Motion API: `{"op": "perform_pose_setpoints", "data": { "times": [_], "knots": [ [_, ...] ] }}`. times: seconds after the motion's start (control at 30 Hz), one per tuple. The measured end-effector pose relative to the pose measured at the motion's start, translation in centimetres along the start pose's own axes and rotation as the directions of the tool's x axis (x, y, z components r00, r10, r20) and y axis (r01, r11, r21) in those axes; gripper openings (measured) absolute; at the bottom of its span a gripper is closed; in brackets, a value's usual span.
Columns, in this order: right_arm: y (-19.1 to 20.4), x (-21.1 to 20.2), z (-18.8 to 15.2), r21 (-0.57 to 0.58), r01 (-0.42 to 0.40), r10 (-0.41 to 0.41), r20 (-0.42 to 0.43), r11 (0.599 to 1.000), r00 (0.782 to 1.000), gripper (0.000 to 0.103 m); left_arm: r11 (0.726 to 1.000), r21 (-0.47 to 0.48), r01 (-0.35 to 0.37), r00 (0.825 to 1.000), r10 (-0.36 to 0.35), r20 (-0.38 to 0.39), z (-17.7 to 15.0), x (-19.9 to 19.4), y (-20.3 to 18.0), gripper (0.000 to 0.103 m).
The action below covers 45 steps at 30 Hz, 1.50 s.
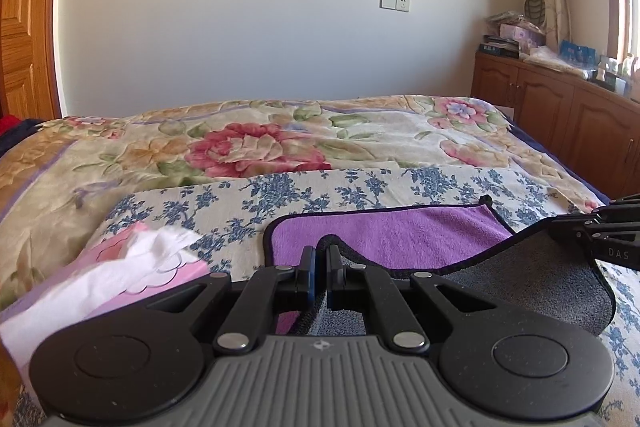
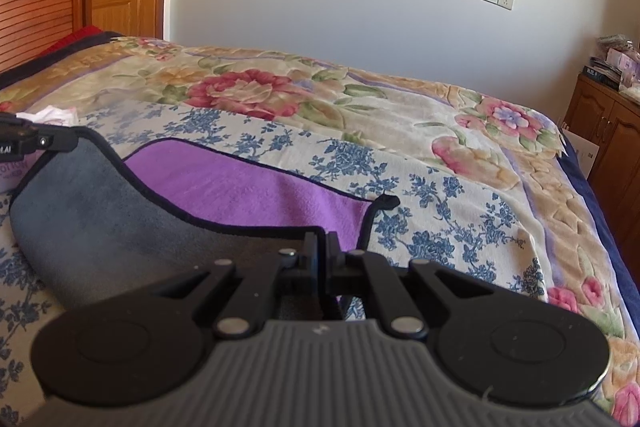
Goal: Fold towel
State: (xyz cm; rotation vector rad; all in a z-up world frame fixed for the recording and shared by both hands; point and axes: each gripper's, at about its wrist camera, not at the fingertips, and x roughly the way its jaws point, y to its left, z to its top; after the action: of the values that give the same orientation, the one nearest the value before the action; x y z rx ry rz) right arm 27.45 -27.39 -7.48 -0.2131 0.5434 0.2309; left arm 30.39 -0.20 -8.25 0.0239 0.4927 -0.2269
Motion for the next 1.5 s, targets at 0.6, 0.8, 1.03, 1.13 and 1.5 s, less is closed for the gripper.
{"op": "perform_pose_setpoints", "data": {
  "times": [0.6, 0.8, 1.03, 1.13, 1.5],
  "knots": [
    [-0.8, 1.5, 2.0, -0.023, 0.029, -0.027, 0.058, 0.999, 0.998, 0.004, 0.999, 0.036, 0.003, 1.0, -0.004, 0.016, 2.2, 2.1, 0.4, 0.006],
    [-1.1, 2.1, 2.8, -0.019, 0.035, -0.033, 0.08, 0.999, 0.996, 0.004, 0.999, 0.046, 0.004, 1.0, -0.006, 0.028, 3.2, 2.8, 0.6, 0.006],
    [-1.6, 3.2, 3.2, -0.028, 0.051, -0.048, 0.093, 0.998, 0.995, 0.004, 0.997, 0.073, -0.005, 0.999, 0.002, 0.039, 4.1, 3.9, 0.5, 0.006],
    [-1.8, 3.9, 3.4, -0.028, 0.056, -0.053, 0.087, 0.998, 0.995, 0.004, 0.996, 0.083, -0.011, 0.999, 0.007, 0.042, 4.2, 4.6, 0.6, 0.006],
    [-2.1, 6.6, 4.1, -0.094, 0.074, -0.068, 0.067, 0.993, 0.995, 0.004, 0.991, 0.133, -0.024, 0.999, 0.019, 0.039, 4.9, 7.5, 0.8, 0.006]
  ]
}}
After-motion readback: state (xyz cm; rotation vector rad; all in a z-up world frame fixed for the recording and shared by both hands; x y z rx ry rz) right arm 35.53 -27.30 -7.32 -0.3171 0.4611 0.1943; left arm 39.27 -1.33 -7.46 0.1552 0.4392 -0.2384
